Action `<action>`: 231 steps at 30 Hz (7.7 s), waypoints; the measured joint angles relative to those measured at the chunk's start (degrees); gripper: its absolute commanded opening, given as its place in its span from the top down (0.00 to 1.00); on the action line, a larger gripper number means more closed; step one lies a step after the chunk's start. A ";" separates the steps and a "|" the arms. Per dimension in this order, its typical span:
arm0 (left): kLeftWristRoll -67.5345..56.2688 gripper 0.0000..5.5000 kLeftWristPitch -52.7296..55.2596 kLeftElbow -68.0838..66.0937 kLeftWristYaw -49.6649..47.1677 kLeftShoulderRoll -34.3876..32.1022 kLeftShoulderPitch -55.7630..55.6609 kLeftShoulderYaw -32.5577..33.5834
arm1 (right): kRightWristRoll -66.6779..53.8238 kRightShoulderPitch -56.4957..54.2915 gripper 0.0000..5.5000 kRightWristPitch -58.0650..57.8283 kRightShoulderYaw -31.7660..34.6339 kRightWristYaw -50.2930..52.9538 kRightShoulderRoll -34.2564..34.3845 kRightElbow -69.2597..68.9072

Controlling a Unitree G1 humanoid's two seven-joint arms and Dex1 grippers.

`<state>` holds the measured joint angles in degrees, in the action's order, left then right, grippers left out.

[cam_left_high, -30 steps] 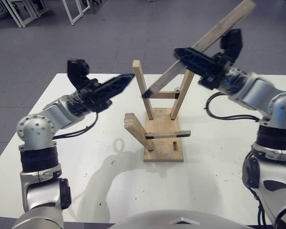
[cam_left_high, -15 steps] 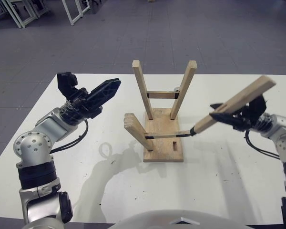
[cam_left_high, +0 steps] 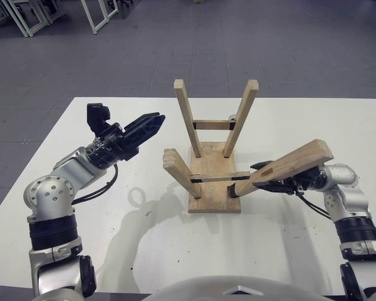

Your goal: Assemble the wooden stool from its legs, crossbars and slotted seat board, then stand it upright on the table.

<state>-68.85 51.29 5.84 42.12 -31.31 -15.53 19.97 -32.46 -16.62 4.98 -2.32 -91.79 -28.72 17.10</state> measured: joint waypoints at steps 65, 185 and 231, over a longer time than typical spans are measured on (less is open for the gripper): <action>25.56 0.64 18.60 35.15 -63.38 7.92 -23.60 -44.29 | 12.04 1.07 0.63 -15.17 -10.18 29.35 -2.18 -18.96; 50.30 0.68 1.52 22.16 -11.46 6.82 15.19 -37.64 | 13.25 -11.83 0.51 -17.04 -20.92 33.65 -7.18 -5.37; 63.79 0.68 -19.27 2.32 -25.62 19.40 10.54 -38.75 | -14.09 -29.37 0.33 -61.05 17.79 97.96 22.31 -52.87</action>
<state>-5.07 32.02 8.16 16.50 -11.91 -5.00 -18.78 -46.55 -46.00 -56.07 15.47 6.17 -6.41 -35.77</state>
